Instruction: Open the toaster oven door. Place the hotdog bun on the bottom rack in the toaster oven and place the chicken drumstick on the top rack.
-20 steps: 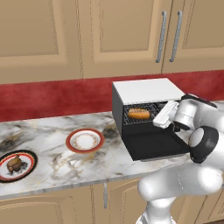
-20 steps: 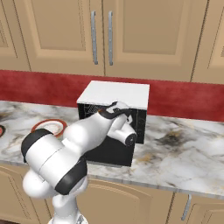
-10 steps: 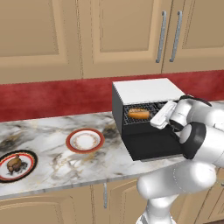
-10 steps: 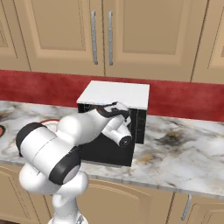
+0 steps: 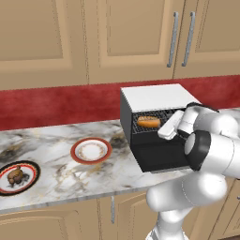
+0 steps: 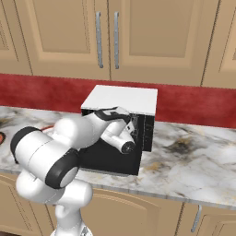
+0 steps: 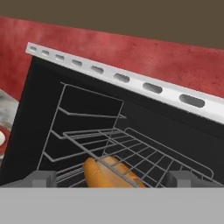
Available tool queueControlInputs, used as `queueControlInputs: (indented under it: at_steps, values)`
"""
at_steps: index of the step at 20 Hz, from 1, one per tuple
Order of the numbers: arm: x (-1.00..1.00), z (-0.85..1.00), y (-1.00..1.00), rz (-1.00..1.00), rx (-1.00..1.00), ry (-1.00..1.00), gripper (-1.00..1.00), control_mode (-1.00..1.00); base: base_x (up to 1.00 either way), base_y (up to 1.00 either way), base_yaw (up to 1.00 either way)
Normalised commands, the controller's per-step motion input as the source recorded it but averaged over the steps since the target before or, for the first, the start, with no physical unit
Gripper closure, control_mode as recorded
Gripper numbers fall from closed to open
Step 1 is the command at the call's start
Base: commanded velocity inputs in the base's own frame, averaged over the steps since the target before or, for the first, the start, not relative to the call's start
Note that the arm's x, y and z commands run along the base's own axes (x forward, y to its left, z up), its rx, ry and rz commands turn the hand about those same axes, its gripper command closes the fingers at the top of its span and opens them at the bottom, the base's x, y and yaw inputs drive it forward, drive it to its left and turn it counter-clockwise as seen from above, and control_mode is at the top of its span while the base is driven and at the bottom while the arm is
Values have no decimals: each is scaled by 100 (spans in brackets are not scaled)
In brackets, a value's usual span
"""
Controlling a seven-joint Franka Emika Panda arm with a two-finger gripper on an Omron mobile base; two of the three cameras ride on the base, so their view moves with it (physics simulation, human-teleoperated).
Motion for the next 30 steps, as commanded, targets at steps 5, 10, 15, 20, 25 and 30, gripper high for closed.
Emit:
queueControlInputs:
  at_steps: [5,10,15,20,25,30]
  values:
    - [27,6,0,0,2,0,-100,-100,0,0,0]
    - [31,0,0,0,0,0,-100,-100,0,0,0]
    - [30,0,0,0,1,0,-100,-100,0,0,0]
    - [22,-11,0,0,0,4,-100,-100,0,0,0]
    - [27,-15,1,0,0,1,-100,-100,0,0,0]
    - [27,-21,14,0,1,0,-100,-100,0,0,0]
